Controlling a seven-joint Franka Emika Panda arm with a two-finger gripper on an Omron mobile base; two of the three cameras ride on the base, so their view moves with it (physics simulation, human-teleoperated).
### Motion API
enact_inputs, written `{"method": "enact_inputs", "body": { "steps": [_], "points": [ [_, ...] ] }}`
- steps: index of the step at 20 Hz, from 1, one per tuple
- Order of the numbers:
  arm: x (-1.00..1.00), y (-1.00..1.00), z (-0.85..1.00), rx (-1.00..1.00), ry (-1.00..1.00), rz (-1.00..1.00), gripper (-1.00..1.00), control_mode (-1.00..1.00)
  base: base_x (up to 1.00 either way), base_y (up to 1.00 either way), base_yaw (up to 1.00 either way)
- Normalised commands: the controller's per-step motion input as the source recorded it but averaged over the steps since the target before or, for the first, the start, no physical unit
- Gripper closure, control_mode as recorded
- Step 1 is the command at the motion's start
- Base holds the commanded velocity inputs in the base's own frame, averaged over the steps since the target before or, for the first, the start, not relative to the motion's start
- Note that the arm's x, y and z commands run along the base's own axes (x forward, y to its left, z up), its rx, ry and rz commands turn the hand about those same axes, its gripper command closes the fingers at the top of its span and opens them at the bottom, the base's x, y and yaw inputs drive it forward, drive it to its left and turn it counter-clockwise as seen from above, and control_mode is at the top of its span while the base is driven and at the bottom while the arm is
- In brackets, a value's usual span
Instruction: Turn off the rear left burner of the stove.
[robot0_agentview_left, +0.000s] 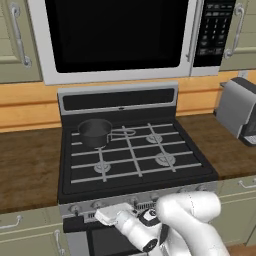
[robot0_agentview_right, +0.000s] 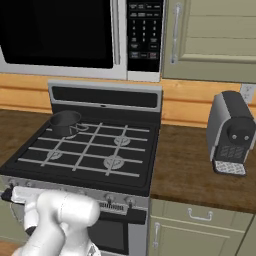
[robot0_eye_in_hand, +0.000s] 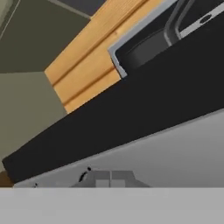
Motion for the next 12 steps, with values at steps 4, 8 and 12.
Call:
{"method": "enact_inputs", "body": {
  "steps": [4, 8, 12],
  "points": [
    [-0.07, -0.38, -0.05, 0.06, -0.02, -0.69, 1.00, -1.00, 0.00, 0.00, 0.00],
    [0.00, -0.02, 0.00, 0.02, -0.01, 0.00, 1.00, -1.00, 0.00, 0.00, 0.00],
    [0.00, -0.01, 0.00, 0.00, 0.00, 0.00, 1.00, -1.00, 0.00, 0.00, 0.00]
  ]
}}
